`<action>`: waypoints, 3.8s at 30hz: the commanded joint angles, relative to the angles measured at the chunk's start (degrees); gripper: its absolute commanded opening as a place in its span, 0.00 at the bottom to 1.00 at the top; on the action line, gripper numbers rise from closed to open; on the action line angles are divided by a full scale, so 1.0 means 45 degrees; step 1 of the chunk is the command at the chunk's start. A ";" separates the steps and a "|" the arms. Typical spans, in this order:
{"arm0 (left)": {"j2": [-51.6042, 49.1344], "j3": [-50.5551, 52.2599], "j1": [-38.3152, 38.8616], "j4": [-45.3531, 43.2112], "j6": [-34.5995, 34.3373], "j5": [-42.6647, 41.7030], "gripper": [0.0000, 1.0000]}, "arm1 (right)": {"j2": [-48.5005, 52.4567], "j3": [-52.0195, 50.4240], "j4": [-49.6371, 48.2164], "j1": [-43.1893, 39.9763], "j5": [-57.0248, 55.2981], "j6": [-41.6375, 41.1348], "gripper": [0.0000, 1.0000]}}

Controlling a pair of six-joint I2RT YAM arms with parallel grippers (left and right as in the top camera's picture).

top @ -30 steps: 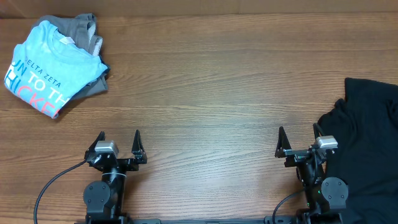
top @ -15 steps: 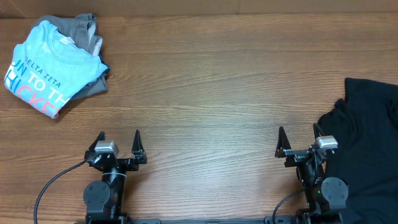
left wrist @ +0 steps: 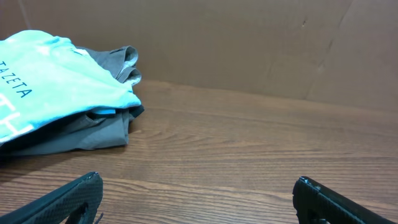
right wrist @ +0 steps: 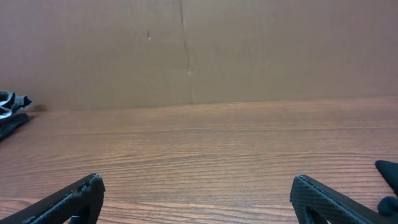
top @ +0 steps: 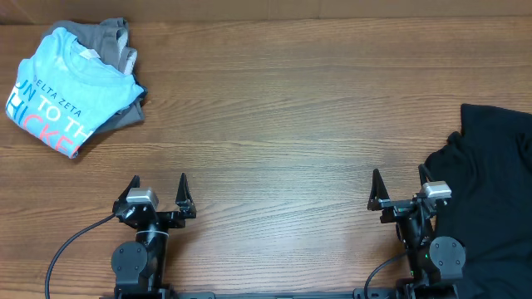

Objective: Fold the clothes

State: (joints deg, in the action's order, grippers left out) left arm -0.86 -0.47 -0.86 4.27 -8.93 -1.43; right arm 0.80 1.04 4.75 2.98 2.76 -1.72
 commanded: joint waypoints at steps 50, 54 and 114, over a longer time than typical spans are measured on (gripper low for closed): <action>-1.3891 -1.6373 -0.0039 1.3493 0.0811 -0.3653 1.00 | 1.3284 1.1633 0.9738 -0.0029 0.3609 -0.2526 1.00; -1.4824 -1.6373 -0.0039 1.4081 0.1122 -0.3687 1.00 | 1.4654 1.1730 0.9942 -0.0277 0.3313 -0.2701 1.00; -1.5931 -1.8238 0.1214 1.3406 0.1137 -0.4687 1.00 | 1.8700 1.3969 0.5722 0.4595 0.2084 -0.6533 0.73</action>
State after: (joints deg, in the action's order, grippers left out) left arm -71.31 -81.38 1.28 65.49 -5.34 -20.75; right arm 93.21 60.80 29.08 27.88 15.88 -31.27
